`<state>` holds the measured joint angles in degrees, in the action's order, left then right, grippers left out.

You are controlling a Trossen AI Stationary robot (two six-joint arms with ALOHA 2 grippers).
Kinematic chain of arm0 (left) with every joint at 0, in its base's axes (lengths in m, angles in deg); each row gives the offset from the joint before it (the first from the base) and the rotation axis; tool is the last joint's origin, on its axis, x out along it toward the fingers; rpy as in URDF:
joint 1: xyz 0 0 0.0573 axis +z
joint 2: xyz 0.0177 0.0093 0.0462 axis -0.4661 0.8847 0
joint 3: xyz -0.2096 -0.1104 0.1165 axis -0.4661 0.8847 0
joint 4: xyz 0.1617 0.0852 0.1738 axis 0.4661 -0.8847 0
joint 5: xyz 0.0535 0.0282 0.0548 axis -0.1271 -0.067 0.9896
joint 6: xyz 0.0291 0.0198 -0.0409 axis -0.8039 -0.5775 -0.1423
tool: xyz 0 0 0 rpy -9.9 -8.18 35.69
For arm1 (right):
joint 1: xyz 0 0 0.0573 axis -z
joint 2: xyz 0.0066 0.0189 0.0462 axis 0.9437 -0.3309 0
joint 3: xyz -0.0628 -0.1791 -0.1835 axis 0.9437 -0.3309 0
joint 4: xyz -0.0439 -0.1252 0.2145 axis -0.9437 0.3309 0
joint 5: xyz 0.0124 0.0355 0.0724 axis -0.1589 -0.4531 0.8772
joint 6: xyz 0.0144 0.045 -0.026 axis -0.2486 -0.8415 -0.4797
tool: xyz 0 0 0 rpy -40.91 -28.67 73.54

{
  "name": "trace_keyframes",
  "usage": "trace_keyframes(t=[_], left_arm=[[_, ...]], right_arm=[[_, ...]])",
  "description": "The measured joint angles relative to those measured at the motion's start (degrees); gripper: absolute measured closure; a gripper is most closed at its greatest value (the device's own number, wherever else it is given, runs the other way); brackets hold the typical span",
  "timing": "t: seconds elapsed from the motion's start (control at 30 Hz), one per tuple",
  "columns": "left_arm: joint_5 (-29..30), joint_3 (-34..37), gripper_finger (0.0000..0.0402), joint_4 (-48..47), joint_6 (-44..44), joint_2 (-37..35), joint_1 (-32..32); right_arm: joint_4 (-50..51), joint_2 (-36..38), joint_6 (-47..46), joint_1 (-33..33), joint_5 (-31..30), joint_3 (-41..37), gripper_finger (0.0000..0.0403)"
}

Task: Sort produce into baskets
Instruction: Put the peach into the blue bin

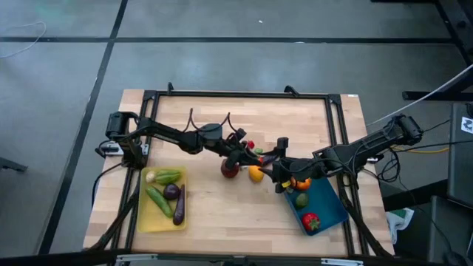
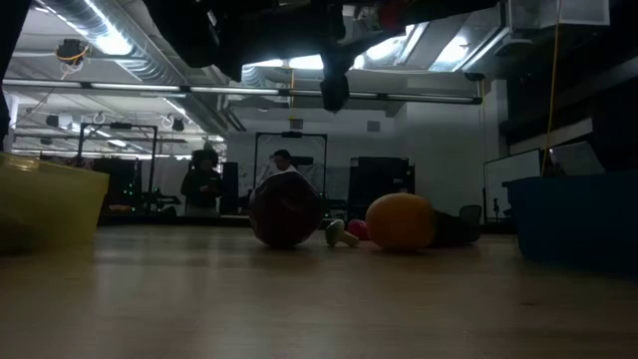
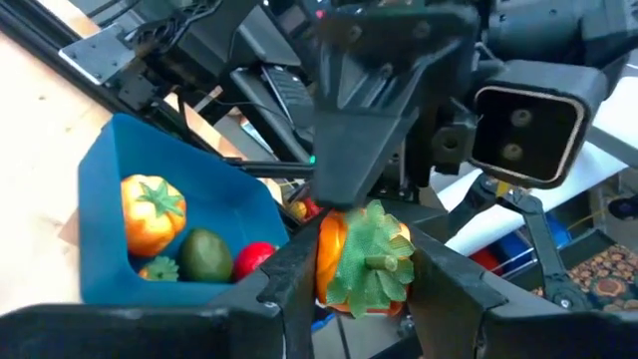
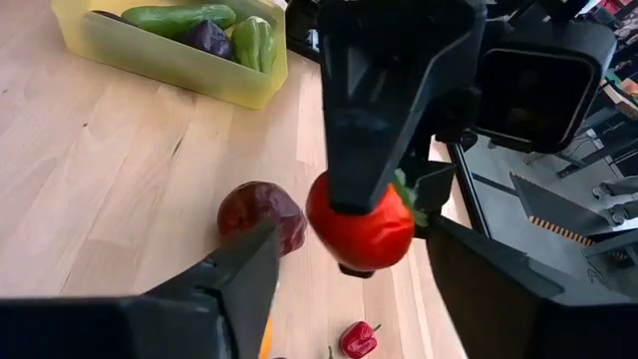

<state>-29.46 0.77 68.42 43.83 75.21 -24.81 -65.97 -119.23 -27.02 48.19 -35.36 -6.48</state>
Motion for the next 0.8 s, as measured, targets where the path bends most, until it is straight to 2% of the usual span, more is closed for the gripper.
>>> trace_keyframes(t=[0.2, 0.37, 0.8], left_arm=[[0.01, 0.00, 0.0267, 0.15, 0.00, 0.00, -0.01], [-0.07, 0.00, 0.0267, 0.16, -0.02, 0.00, -0.03], [-0.23, 0.00, 0.0262, 0.12, -1.04, 0.00, -0.03]], right_arm=[[-0.01, 0.00, 0.00, 0.00, 0.00, 0.00, 0.0221], [-0.17, 0.00, 0.00, 0.00, -0.02, 0.00, 0.0255], [-0.27, 0.00, 0.04, 0.00, 1.05, 0.00, 0.0269]])
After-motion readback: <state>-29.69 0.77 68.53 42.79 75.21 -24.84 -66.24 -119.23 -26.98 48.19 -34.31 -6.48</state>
